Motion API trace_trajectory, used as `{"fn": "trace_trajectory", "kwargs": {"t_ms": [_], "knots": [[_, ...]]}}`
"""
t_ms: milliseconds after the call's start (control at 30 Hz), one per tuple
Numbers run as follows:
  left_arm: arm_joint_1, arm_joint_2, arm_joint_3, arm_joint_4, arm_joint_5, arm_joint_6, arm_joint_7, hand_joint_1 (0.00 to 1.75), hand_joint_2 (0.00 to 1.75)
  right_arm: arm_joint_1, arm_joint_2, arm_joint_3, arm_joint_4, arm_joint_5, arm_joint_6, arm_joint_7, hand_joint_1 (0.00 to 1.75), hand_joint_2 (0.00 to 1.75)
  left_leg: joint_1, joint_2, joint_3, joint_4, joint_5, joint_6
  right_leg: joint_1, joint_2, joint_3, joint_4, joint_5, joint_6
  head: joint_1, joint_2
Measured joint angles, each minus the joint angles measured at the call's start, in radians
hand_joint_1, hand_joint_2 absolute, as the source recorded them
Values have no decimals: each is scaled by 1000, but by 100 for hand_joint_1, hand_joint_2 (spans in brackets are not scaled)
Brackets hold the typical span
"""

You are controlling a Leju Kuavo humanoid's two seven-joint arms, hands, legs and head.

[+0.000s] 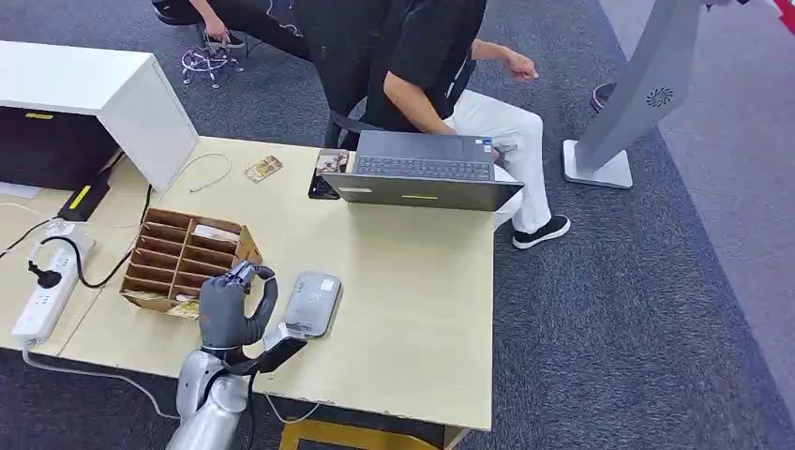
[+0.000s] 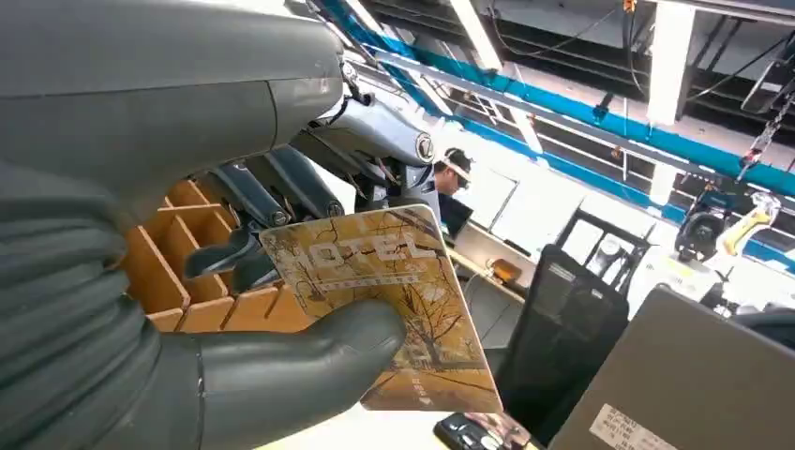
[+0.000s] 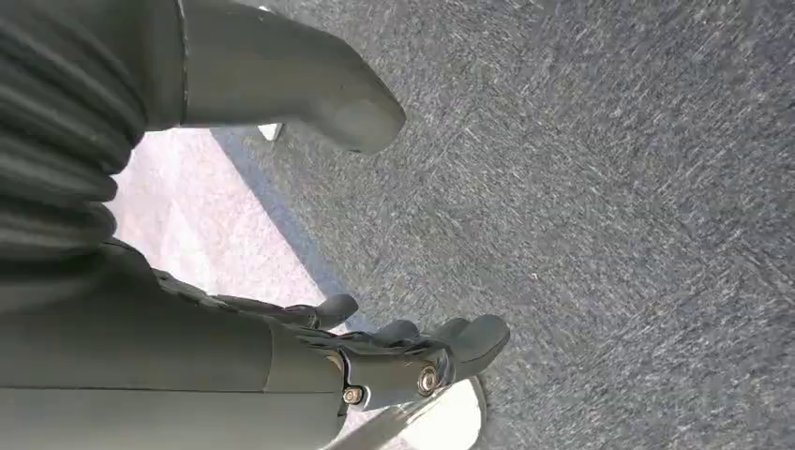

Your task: Pass the card to the sensor for recognition and then transmit it.

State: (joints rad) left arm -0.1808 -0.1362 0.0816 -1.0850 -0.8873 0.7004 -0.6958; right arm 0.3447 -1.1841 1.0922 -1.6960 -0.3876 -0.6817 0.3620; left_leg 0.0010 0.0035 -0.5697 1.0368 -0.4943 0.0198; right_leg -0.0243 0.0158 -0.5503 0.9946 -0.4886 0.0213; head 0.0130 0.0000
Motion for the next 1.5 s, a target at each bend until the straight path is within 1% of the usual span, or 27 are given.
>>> {"fn": "trace_trajectory", "kwargs": {"t_ms": [500, 800, 833, 867, 900, 933, 967, 1000, 1033, 1067, 1100, 1133, 1167, 1233, 1500], "knots": [[-2, 0, 0, 17, 0, 0, 0, 175, 175, 1, 0, -2, -1, 0, 0, 2, 5, 175, 0, 0, 0, 0, 0, 0, 0, 0, 0, 0, 0, 0, 0, 0], [-6, 0, 0, 31, 17, 0, 6, 175, 175, -10, 0, -1, -1, -8, 0, -5, 0, 175, 0, 0, 0, 0, 0, 0, 0, 0, 0, 0, 0, 0, 0, 0], [-6, 0, 0, 31, -3, 0, 30, 175, 175, -13, 2, 1, -1, 18, 6, -14, 0, 175, 0, 0, 0, 0, 0, 0, 0, 0, 0, 0, 0, 0, 0, 0], [-6, 0, 0, 31, -28, 0, 67, 175, 175, -23, 15, 11, -1, 64, 14, -23, 0, 175, 1, 0, 1, 0, 0, 0, 1, 0, 0, 0, 0, -1, -1, 0], [-1, 1, 0, 31, -37, 0, 107, 175, 175, -34, 65, 27, 6, 154, 15, 16, 0, 175, 3, 1, 1, -1, 0, 0, 3, 0, 0, 0, -1, -1, 0, 0], [8, 3, 0, 30, -31, 0, 135, 175, 175, -55, 160, 45, 40, 260, 7, 79, 0, 175, 9, 0, 2, -1, 0, -1, 8, 0, 4, -4, -1, -2, -1, 0], [24, 8, 0, 30, -19, 0, 151, 175, 175, -70, 265, 63, 112, 349, 4, 148, 0, 175, 13, 1, 3, -1, -1, -6, 14, 0, 6, -8, 1, -5, -1, 0], [39, 13, 0, 30, -14, 0, 158, 175, 175, -77, 362, 80, 167, 382, 3, 168, 0, 175, 15, -1, 2, 0, -2, -7, 17, -1, 7, -8, 0, -6, 15, 0], [50, 18, 0, 30, -17, 0, 162, 175, 175, -84, 442, 100, 210, 385, 1, 167, 0, 175, 11, -3, 1, 0, -2, -7, 14, -3, 4, -4, -2, -8, 20, 0], [52, 23, 0, 32, -18, 1, 163, 175, 175, -88, 498, 114, 226, 376, 1, 157, 0, 175, 10, -4, 0, -1, -2, -7, 11, -5, 2, -1, -3, -8, 13, 0], [49, 25, 0, 37, -24, 1, 163, 175, 175, -99, 540, 122, 242, 364, 0, 149, 0, 175, 8, -4, 1, -3, -1, -8, 8, -5, 1, 1, -4, -9, 6, 0], [43, 27, 0, 45, -31, 1, 160, 175, 175, -113, 562, 127, 259, 349, 0, 148, 0, 175, 8, -2, 2, -3, -1, -8, 8, -4, 1, 1, -4, -9, 0, 0], [36, 27, 0, 56, -40, 1, 153, 175, 175, -123, 578, 134, 274, 335, 0, 147, 0, 175, 8, -2, 2, -3, -1, -9, 9, -3, 1, 1, -4, -9, -1, 0], [26, 27, 0, 75, -57, 1, 150, 175, 175, -127, 591, 146, 287, 327, 0, 148, 0, 175, 9, -3, 1, -3, -1, -9, 8, -5, 2, 1, -4, -9, 0, 0], [-4, 31, 2, 142, -70, 1, 172, 175, 175, -149, 631, 165, 314, 318, 0, 146, 0, 175, 8, -3, 1, -3, 0, -9, 8, -5, 2, 1, -4, -9, 0, 0]]}}
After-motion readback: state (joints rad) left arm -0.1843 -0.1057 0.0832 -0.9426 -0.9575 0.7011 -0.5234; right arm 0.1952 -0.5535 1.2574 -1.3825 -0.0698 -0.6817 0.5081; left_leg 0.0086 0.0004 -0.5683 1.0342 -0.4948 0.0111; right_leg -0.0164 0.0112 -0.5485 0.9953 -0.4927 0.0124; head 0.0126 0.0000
